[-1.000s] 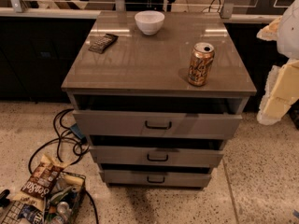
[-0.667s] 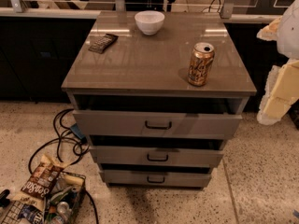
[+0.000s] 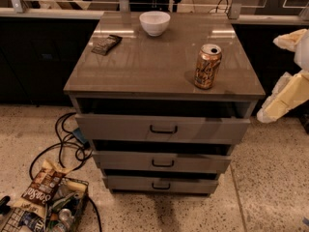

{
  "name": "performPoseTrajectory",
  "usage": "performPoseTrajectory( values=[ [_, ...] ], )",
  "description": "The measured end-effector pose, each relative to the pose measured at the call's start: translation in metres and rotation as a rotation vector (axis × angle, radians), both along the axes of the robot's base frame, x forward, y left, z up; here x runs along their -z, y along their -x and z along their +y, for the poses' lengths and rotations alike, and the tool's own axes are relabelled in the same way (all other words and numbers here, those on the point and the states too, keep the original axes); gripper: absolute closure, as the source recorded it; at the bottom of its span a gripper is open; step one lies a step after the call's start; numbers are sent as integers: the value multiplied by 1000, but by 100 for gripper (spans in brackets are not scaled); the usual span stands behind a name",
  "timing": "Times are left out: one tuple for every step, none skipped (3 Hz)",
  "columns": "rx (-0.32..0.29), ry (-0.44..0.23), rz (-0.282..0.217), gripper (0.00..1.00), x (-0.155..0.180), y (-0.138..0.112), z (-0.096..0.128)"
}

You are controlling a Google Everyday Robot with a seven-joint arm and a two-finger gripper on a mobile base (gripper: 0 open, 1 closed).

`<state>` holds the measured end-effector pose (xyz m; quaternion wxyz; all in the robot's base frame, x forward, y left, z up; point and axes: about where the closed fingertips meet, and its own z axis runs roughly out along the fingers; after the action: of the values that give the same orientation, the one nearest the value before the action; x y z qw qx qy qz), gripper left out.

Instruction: Place orange can into white bowl

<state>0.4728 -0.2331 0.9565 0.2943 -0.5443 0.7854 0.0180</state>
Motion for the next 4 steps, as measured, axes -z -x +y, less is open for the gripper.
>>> performPoseTrajectory(
  values=[
    [41,-205,-103,0,19,-32,-14],
    [62,-402,-185,0,26,-62,-16],
    [55,-562,-234,0,29,-87,-12],
    [52,-644,-242,0,32,-103,-6]
  ],
)
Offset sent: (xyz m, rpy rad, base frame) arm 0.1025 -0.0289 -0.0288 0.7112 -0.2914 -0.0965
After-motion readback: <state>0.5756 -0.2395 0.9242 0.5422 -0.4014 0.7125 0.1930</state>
